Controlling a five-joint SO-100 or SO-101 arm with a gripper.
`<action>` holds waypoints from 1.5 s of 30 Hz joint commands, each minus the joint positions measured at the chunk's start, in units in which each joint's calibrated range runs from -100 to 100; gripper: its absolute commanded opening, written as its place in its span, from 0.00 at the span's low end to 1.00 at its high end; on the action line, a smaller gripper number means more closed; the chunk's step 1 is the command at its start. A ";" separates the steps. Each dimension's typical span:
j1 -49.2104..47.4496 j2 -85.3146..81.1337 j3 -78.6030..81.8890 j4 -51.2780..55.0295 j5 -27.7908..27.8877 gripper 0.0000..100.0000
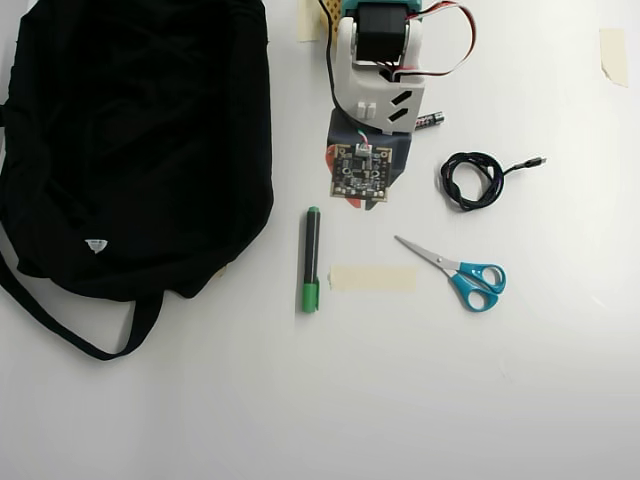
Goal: Put the green marker into the black bag
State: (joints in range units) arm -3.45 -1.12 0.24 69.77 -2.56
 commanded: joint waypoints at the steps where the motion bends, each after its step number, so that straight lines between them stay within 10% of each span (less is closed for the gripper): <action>1: -0.51 -1.78 -2.30 1.20 1.20 0.02; 45: -0.44 -3.78 -1.67 2.92 1.36 0.02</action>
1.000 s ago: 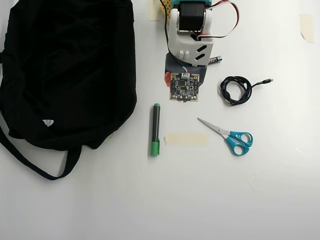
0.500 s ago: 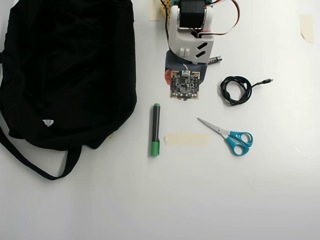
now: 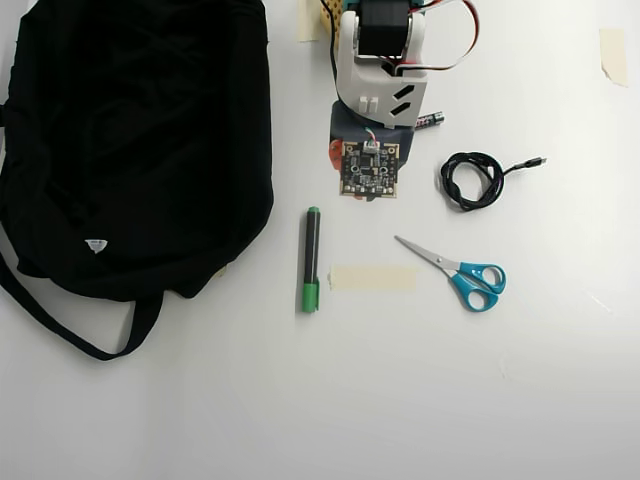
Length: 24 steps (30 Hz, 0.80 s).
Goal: Put the green marker into the black bag
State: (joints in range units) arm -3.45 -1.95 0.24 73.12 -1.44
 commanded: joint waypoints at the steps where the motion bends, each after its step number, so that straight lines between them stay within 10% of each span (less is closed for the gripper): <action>1: -0.44 -2.95 -1.67 -0.43 0.23 0.02; 24: 4.20 -1.62 4.26 -9.73 -0.03 0.02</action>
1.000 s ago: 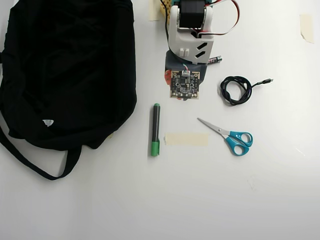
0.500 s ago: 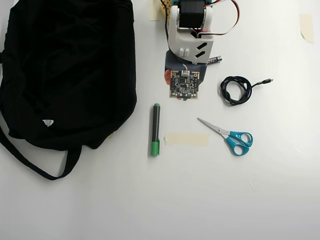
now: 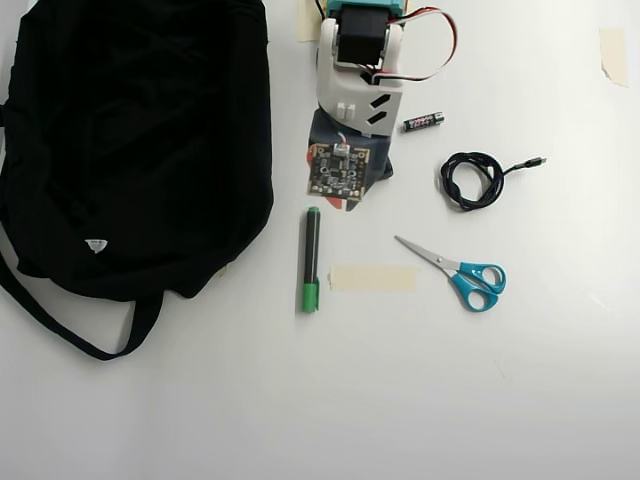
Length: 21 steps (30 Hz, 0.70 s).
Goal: Put the green marker into the black bag
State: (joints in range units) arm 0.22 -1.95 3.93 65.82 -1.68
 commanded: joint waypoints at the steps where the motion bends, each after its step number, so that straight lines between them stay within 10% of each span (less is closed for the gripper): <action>1: 0.83 -1.62 1.10 -3.03 0.22 0.02; 21: 5.31 9.50 2.00 -10.61 0.43 0.02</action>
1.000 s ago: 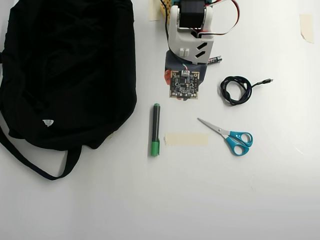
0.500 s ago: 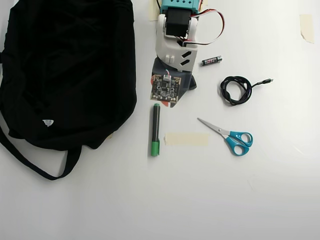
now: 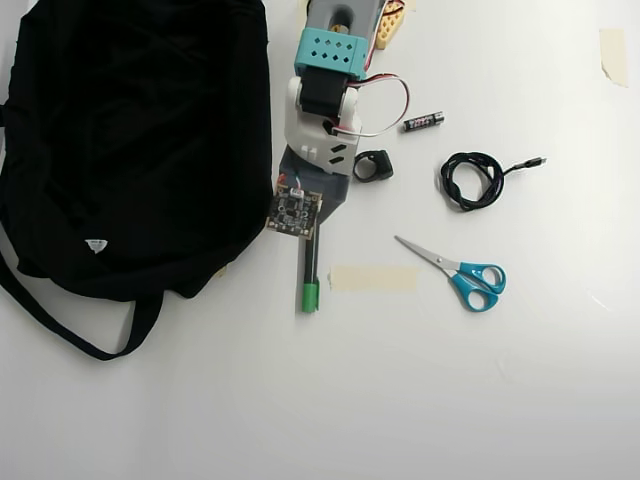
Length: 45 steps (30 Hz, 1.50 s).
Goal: Put the green marker into the black bag
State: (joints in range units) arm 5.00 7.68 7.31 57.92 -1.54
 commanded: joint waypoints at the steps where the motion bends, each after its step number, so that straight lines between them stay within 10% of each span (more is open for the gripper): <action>1: 0.46 0.04 -1.38 -3.23 0.33 0.02; 45: -1.26 9.17 -2.10 0.39 4.48 0.39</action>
State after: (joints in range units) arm 3.45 17.39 7.23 58.01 2.71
